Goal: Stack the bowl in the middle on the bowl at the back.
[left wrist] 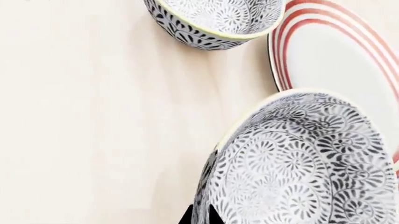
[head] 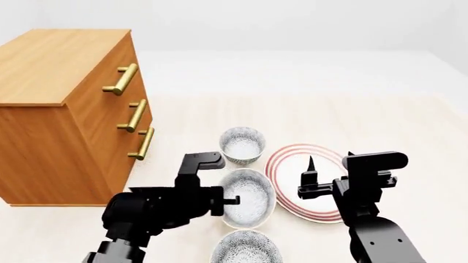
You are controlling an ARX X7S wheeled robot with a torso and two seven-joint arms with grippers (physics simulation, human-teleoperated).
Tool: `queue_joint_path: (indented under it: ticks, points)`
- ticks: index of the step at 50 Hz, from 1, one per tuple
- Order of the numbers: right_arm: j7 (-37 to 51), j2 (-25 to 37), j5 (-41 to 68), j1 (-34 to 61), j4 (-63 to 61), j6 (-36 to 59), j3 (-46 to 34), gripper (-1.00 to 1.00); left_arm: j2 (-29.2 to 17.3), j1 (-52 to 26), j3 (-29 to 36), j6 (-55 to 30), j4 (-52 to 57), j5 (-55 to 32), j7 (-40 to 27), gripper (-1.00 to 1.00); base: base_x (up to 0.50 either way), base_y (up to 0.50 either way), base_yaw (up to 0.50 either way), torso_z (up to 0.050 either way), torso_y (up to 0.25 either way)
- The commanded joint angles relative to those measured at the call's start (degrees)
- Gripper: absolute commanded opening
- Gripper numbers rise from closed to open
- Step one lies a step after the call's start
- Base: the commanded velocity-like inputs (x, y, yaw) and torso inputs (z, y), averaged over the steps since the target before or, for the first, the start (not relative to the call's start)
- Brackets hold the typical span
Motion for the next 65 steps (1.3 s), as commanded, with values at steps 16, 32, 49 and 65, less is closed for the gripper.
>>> queue_joint_path:
  ticks: [16,32,49,65]
  points:
    - [0.09,1.35,1.43,-2.07,-1.3,0.04,1.15,1.0,-3.39,0.84,-8.95,-7.06,14.63,-9.42,-5.3,-1.0,0.0,0.0,0.0,0.0,0.0]
    - [0.6,1.37,1.85,-1.05,-0.96,0.72,1.19,1.0,-2.74,2.63,-19.59,-20.93,26.21,-20.3,-14.56,-1.0,0.0,0.0,0.0,0.0,0.0]
    - [1.74,1.2,2.23,-0.38,-0.8,1.12,1.69,1.0,-3.99,8.92,-25.48,-27.63,35.55,-52.27,-44.52,-1.0,0.0,0.0,0.0,0.0,0.0]
    - [2.14,1.2,2.82,-0.14,-0.32,0.98,2.06,1.0,-9.91,15.41,-18.67,-20.23,42.55,-83.7,-68.56,-1.0,0.0,0.0,0.0,0.0,0.0]
